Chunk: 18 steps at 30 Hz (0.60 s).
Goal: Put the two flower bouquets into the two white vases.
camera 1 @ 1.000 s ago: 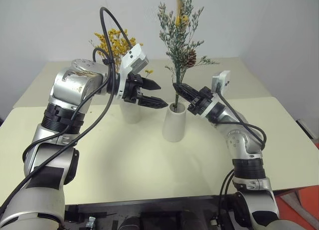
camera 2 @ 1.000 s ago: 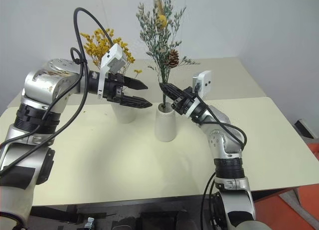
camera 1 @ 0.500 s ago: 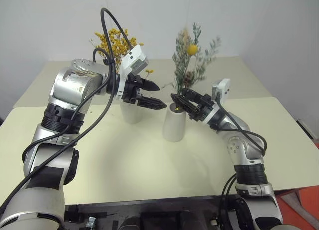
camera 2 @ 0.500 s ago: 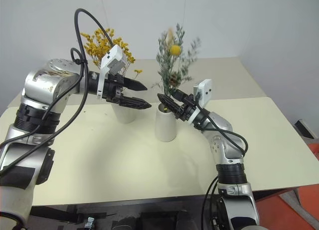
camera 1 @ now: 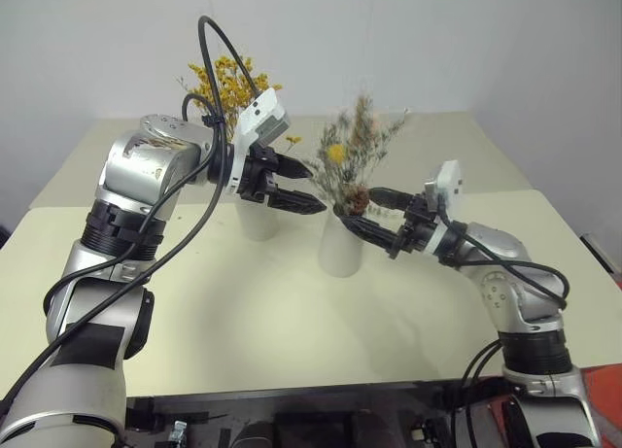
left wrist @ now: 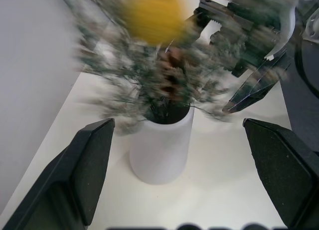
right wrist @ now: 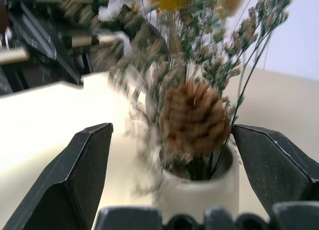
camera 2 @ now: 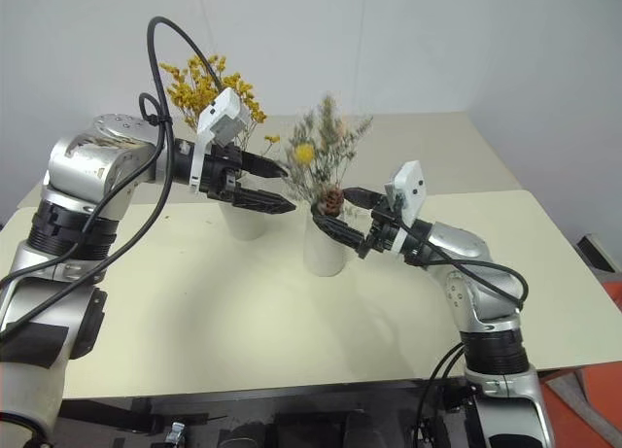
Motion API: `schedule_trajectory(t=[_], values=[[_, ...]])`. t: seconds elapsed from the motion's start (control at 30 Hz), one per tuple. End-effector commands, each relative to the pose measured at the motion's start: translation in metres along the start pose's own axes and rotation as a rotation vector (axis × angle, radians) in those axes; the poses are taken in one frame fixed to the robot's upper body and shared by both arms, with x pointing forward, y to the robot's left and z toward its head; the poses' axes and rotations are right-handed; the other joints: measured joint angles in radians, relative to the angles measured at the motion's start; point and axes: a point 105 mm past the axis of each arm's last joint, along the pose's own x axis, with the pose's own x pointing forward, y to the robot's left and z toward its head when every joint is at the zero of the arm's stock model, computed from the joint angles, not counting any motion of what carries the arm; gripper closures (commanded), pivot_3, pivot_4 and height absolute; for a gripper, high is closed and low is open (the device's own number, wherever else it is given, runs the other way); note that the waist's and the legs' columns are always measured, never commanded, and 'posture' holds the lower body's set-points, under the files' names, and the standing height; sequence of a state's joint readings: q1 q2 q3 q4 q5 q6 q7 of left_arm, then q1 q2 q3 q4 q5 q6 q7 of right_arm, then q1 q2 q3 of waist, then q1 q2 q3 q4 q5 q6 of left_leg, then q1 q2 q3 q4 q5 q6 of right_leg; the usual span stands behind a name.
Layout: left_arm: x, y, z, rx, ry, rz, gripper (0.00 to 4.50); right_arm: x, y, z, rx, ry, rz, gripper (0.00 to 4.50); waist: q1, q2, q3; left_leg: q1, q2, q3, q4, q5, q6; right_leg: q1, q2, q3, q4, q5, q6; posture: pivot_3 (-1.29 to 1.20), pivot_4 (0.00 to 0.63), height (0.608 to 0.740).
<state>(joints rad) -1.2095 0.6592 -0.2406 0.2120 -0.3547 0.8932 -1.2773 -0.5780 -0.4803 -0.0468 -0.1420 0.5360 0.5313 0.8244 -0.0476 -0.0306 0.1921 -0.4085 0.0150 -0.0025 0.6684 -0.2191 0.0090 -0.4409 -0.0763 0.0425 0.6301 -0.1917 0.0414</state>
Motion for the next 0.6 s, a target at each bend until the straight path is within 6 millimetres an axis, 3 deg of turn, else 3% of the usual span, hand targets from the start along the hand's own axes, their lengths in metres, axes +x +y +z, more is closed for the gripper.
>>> schedule_trajectory(t=[0.03,0.43,0.6], values=[[-0.007,-0.003,0.01,0.052,-0.006,0.011,0.0,-0.01,0.004,0.009,-0.034,0.016,0.03,0.02,0.003,0.0,0.0,0.0,0.0,0.0,0.0,0.0,0.0,0.0,0.0,0.0,0.0,0.0,0.0,0.0,0.15,0.74],[-0.047,-0.02,-0.019,-0.018,0.051,0.064,0.0,-0.064,-0.007,0.011,-0.054,0.21,0.03,0.02,0.004,0.0,0.0,0.0,0.0,0.0,0.0,0.0,0.0,0.0,0.0,0.0,0.0,-0.002,0.003,0.0,0.15,0.74],[-0.078,-0.019,-0.042,-0.073,-0.005,0.218,0.0,-0.082,-0.012,0.021,-0.081,0.246,0.031,0.02,0.003,0.0,0.0,0.001,0.001,0.001,0.0,0.0,0.0,0.001,0.0,0.0,0.0,-0.003,0.005,0.0,0.15,0.74]])
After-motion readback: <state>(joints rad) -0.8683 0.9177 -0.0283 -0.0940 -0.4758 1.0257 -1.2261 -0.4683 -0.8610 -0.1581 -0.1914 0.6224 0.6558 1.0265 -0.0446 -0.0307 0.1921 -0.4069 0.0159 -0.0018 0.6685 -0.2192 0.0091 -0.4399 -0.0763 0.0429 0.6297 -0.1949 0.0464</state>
